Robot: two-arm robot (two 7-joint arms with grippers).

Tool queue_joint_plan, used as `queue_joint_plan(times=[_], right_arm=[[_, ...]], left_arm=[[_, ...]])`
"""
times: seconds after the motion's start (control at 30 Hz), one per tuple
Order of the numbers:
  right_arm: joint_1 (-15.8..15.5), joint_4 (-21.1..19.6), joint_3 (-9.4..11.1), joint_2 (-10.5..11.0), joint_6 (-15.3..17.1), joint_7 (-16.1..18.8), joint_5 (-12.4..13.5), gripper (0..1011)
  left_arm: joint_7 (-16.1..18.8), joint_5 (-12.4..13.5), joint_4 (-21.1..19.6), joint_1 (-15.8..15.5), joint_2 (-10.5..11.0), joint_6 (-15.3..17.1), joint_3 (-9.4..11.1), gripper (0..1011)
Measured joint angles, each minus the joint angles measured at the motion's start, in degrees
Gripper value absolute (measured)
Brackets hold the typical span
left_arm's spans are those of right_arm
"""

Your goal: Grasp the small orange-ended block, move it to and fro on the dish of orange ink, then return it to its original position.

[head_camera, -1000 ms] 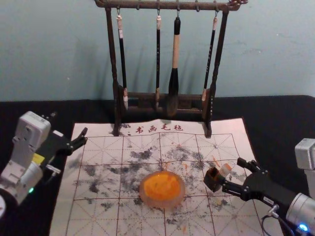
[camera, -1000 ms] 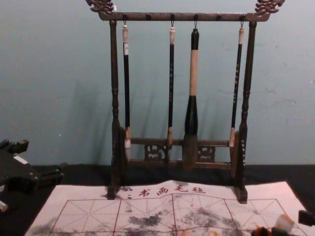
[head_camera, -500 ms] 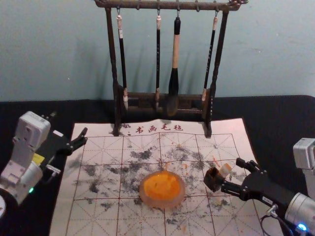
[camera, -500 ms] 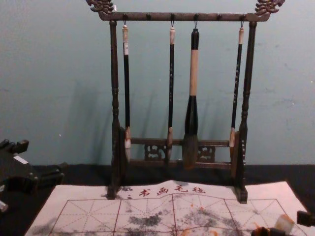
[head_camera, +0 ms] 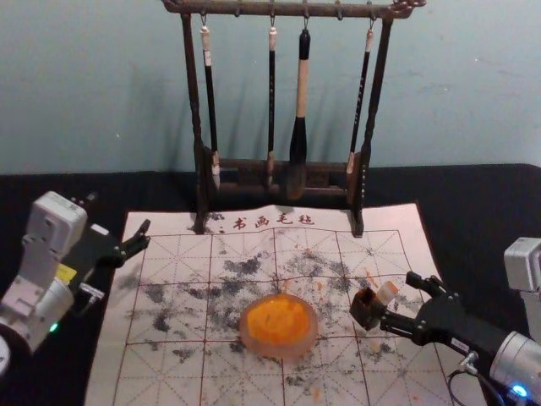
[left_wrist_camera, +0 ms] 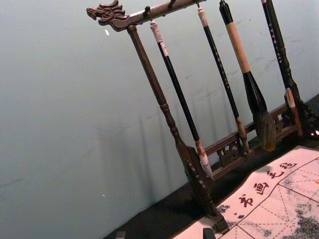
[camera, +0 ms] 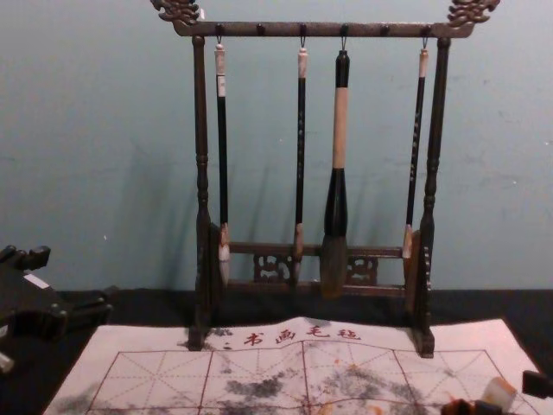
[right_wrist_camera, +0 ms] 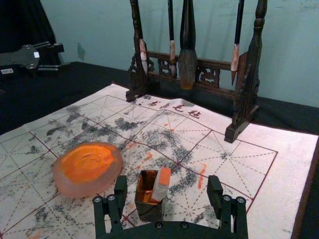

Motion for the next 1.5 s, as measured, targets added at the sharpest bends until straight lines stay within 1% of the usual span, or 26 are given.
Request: queue_joint_plan(times=[0.37,0.57,0.63,0.67,0.7,0.77,0.8,0.87,0.9,0.97,1.0,1.07,1.13,1.2,1.23,1.27,1.3,1.33,1.4,1.5], right_arm=[[-0.02,-0.06,0.01,0.00,-0.05,0.00,0.00,1002],[-0.02,-0.06,0.00,0.00,-0.07,0.00,0.00,903],[-0.02,-0.06,0.00,0.00,-0.07,0.00,0.00,850],[-0.02,-0.06,0.00,0.00,-0.07,0.00,0.00,797],[-0.02,-0.06,0.00,0.00,-0.07,0.00,0.00,797],[-0.02,-0.06,0.00,0.00,-0.07,0.00,0.00,722],[-0.02,-0.06,0.00,0.00,-0.07,0.00,0.00,706],[-0.02,-0.06,0.00,0.00,-0.07,0.00,0.00,604],[-0.02,-0.06,0.00,0.00,-0.07,0.00,0.00,604],[-0.02,-0.06,0.00,0.00,-0.07,0.00,0.00,543],[-0.02,-0.06,0.00,0.00,-0.07,0.00,0.00,482],[-0.02,-0.06,0.00,0.00,-0.07,0.00,0.00,448],[-0.02,-0.06,0.00,0.00,-0.07,0.00,0.00,359],[-0.02,-0.06,0.00,0.00,-0.07,0.00,0.00,321],[-0.02,-0.06,0.00,0.00,-0.07,0.00,0.00,256],[-0.02,-0.06,0.00,0.00,-0.07,0.01,0.00,243],[-0.02,-0.06,0.00,0.00,-0.07,0.00,0.00,201],[-0.02,-0.06,0.00,0.00,-0.07,0.01,0.00,190],[-0.02,-0.06,0.00,0.00,-0.07,0.01,0.01,133],[-0.02,-0.06,0.00,0.00,-0.07,0.01,0.00,113]], left_arm=[[0.00,0.00,0.00,0.00,0.00,0.00,0.00,1001],[0.00,0.00,0.00,0.00,0.00,0.00,0.00,1001],[0.00,0.00,0.00,0.00,0.00,0.00,0.00,1001],[0.00,0.00,0.00,0.00,0.00,0.00,0.00,1001],[0.00,0.00,0.00,0.00,0.00,0.00,0.00,1001],[0.00,0.00,0.00,0.00,0.00,0.00,0.00,1001],[0.00,0.00,0.00,0.00,0.00,0.00,0.00,1001],[0.00,0.00,0.00,0.00,0.00,0.00,0.00,1001],[0.00,0.00,0.00,0.00,0.00,0.00,0.00,1001],[0.00,0.00,0.00,0.00,0.00,0.00,0.00,1001],[0.00,0.00,0.00,0.00,0.00,0.00,0.00,1001],[0.00,0.00,0.00,0.00,0.00,0.00,0.00,1001],[0.00,0.00,0.00,0.00,0.00,0.00,0.00,1001],[0.00,0.00,0.00,0.00,0.00,0.00,0.00,1001],[0.00,0.00,0.00,0.00,0.00,0.00,0.00,1001],[0.00,0.00,0.00,0.00,0.00,0.00,0.00,1001],[0.00,0.00,0.00,0.00,0.00,0.00,0.00,1001],[0.00,0.00,0.00,0.00,0.00,0.00,0.00,1001],[0.00,0.00,0.00,0.00,0.00,0.00,0.00,1001],[0.00,0.00,0.00,0.00,0.00,0.00,0.00,1001]])
